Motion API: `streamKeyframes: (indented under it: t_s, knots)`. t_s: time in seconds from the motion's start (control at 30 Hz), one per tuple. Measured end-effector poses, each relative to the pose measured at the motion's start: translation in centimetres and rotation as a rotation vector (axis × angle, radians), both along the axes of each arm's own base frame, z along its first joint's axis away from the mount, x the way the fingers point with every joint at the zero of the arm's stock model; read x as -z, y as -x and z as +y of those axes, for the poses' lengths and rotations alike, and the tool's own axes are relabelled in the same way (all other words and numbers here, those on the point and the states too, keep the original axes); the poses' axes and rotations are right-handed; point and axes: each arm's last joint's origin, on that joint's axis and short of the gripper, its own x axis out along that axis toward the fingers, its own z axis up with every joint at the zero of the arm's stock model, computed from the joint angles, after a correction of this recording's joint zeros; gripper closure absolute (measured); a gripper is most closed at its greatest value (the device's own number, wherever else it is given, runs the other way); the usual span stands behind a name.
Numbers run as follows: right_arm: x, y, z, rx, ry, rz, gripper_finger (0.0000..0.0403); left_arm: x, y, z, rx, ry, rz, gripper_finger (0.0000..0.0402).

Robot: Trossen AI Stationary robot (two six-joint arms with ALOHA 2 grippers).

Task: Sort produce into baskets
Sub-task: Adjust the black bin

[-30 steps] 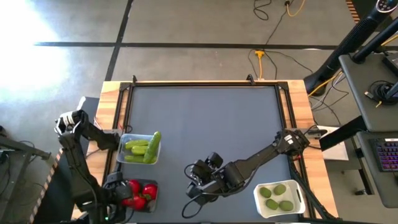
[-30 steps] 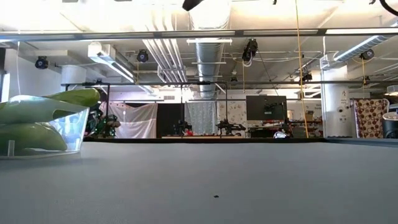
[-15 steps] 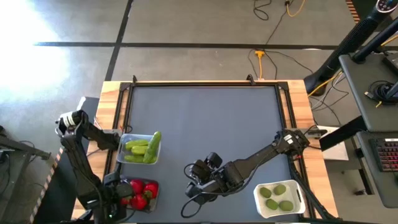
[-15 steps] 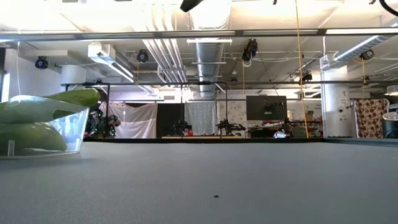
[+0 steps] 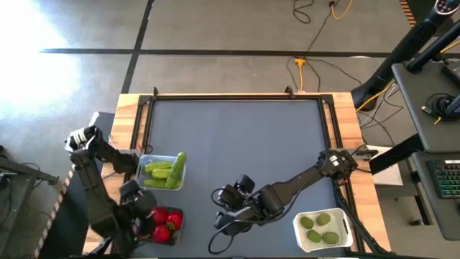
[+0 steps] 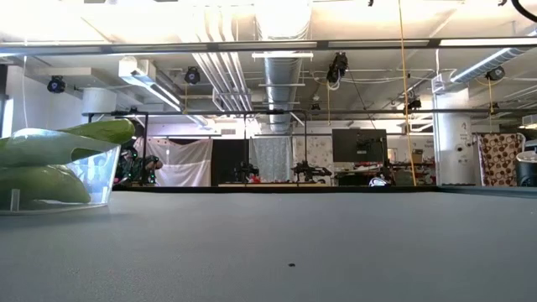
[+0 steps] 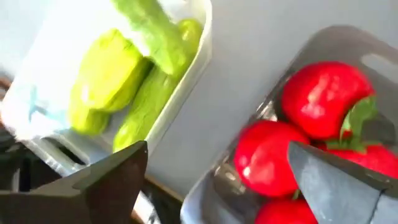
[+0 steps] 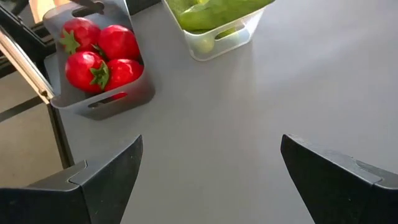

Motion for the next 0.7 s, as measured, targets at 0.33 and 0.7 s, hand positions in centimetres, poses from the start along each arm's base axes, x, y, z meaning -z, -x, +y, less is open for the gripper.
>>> streamKeyframes:
  t_s: [0.33,0.7]
  knots:
    - [0.0,0.1,0.3,0.005,-0.012,-0.002,0.0028,3.6,-6.1,2.6,-0.191,0.054,-0.024,0.0052]
    - [0.0,0.2,0.3,0.017,-0.025,-0.005,0.0028,3.8,-6.1,3.9,-0.604,-0.014,-0.069,0.0085]
